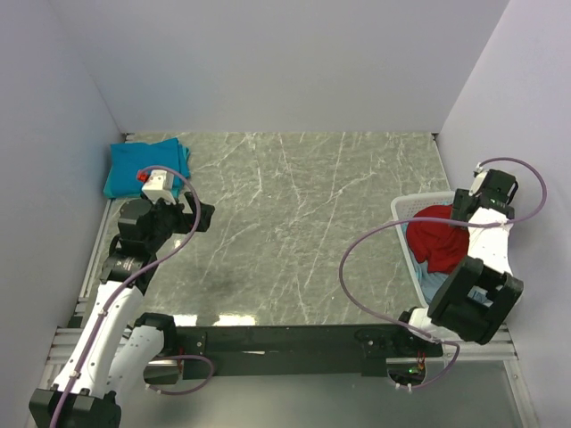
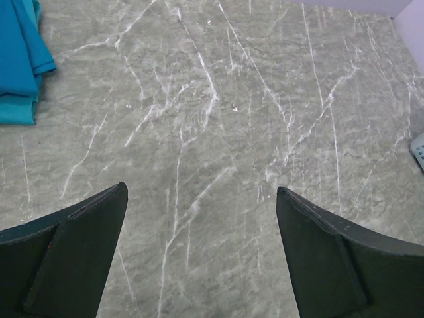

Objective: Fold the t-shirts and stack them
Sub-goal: Grab the tshirt from the pile

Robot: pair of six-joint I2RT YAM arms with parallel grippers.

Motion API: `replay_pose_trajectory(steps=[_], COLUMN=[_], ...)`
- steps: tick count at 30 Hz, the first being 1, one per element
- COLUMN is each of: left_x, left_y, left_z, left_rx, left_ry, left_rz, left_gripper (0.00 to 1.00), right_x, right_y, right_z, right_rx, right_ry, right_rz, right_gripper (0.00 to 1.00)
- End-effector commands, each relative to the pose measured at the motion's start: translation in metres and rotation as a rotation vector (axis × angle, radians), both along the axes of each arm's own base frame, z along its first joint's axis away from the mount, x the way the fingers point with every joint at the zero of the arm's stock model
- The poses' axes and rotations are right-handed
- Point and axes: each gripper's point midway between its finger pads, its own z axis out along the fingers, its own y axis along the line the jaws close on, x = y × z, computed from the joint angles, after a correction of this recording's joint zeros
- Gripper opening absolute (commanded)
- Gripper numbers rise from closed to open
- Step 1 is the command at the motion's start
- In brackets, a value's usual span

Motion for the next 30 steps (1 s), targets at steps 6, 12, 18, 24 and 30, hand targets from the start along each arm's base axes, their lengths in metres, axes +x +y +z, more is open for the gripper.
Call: replay_pose_trajectory(steps=[6, 12, 18, 24, 30], left_x=[0.002, 0.002, 0.002, 0.001, 0.002], left_y=[-0.001, 0.0, 0.0, 0.0, -0.001], left_z=[0.004, 0.003, 0.003, 0.005, 0.004], left_rx=[0.006, 0.008, 0.008, 0.01, 0.008], left_ry=[-0.007, -0.004, -0.004, -0.009, -0.006], left_rz=[-0.001, -0.002, -0.002, 0.001, -0.003], left_gripper=[1.0, 0.99, 0.99, 0.99, 0.99], right_x=[0.014, 0.014, 0.011, 0.011, 0.005], right_y=[-0.021, -0.023, -0.028, -0.016, 0.025], right_z=[-0.014, -0.012, -0.008, 0.009, 0.071], right_rx=[-0.037, -0.062, -0.107, -0.101, -0.077], right_ry=[-0.014, -0.026, -0.033, -0.085, -0.231], right_rz=[-0.053, -0.057, -0.056, 0.001, 0.145], right_gripper=[0.47, 0.3, 0.12, 0.01, 0.0])
